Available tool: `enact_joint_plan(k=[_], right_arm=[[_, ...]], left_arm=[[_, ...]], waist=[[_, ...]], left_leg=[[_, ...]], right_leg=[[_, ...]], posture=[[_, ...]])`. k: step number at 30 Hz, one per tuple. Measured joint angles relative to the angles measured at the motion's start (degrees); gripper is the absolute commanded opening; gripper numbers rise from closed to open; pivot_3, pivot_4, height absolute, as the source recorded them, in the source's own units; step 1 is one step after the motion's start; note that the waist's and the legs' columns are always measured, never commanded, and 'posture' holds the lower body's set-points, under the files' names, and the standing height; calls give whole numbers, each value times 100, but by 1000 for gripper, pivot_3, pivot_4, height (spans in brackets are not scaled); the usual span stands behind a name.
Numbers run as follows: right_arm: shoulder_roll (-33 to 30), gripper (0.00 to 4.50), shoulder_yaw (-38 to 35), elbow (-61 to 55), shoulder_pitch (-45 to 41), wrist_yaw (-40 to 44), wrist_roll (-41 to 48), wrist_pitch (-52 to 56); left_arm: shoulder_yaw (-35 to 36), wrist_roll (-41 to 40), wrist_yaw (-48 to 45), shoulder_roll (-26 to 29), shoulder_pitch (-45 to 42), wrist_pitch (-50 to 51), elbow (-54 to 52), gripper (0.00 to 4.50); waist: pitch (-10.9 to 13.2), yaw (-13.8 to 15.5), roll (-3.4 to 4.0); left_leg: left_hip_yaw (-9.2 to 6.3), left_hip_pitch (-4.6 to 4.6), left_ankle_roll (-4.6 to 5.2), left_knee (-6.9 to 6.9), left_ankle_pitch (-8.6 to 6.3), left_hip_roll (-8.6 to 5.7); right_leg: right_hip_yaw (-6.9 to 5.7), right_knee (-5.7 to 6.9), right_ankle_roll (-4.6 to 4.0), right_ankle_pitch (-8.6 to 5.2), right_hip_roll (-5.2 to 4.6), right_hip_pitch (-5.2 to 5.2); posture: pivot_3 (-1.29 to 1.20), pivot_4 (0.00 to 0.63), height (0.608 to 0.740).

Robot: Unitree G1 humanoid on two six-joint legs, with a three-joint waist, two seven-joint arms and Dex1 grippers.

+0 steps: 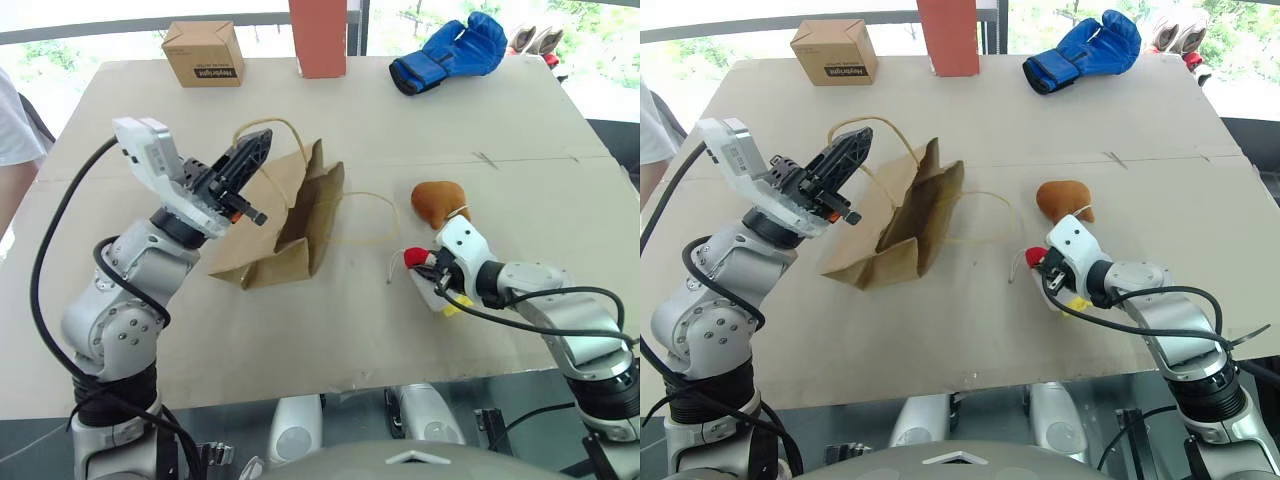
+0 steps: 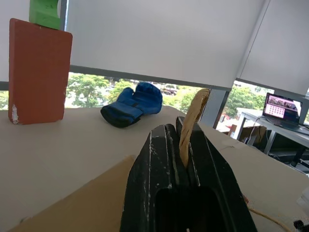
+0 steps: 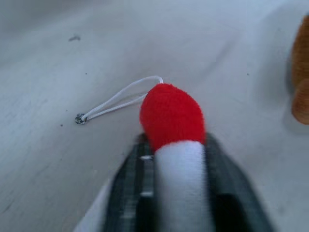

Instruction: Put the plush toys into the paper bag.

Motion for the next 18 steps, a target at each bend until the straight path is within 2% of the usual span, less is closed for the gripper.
enact_joint_plan(k=[2, 6, 10, 14, 18], right_arm=[[83, 80, -212, 2, 57, -18, 170, 13], [466, 80, -1265, -183, 17, 110, 1136, 225], [904, 80, -2303, -402, -653, -17, 2355, 584], [1239, 80, -2350, -284, -1315, -459, 2655, 601], [1922, 80, -1906, 265, -1980, -1120, 2429, 254]], left_arm=[[-62, 37, -45, -6, 0, 6, 0, 0], [-61, 64, -115, -10, 1, 6, 0, 0], [-111, 71, -176, -39, 0, 7, 1, 0], [-184, 69, -207, -93, -11, 15, 1, 0], [-243, 60, -213, -154, -94, 30, 0, 0]], waist=[[1, -3, 0], [7, -21, 5], [11, -67, 10], [11, -74, 10], [13, -87, 14]], left_leg=[[0, 0, 0, 0, 0, 0], [-2, -2, 0, -5, 0, 1], [-4, -1, 1, -8, 0, 3], [-4, -1, 1, -9, 0, 3], [-2, -3, 1, -10, 0, 4]], right_leg=[[0, 1, 0, 0, 0, -1], [-1, 2, 8, 8, 3, -2], [-1, 4, 16, 15, 6, -3], [-1, 3, 15, 14, 6, -6], [1, 8, 15, 15, 6, -14]], posture=[[0, 150, 740], [0, 150, 740], [0, 150, 740], [0, 150, 740], [0, 150, 740]])
